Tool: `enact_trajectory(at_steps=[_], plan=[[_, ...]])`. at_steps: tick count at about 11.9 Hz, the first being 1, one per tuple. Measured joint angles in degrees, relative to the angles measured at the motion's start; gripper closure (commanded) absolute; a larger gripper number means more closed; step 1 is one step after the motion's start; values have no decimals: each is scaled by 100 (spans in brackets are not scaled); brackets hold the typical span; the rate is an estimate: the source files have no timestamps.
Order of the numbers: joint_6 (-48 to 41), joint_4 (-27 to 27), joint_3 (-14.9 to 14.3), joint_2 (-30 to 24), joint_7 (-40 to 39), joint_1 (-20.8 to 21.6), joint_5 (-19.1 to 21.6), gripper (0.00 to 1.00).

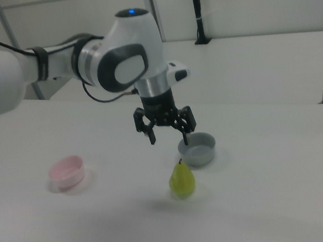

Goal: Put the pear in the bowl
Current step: 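Lower the gripper around the pear and close on it, then lift the pear up off the table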

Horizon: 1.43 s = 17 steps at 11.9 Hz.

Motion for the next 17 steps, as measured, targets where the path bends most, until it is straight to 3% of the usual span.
enact_trajectory(at_steps=[8, 9, 10, 11, 12, 17], plan=[[1445, -845, 19, 730, 335, 66, 1, 0], [1482, -850, 37, 817, 336, 91, 1, 23], [1621, -853, 40, 893, 346, 136, 1, 60], [1713, -853, 42, 932, 363, 158, 1, 82], [1736, -852, 42, 940, 379, 163, 3, 92], [1591, -817, 41, 872, 389, 162, 13, 92]])
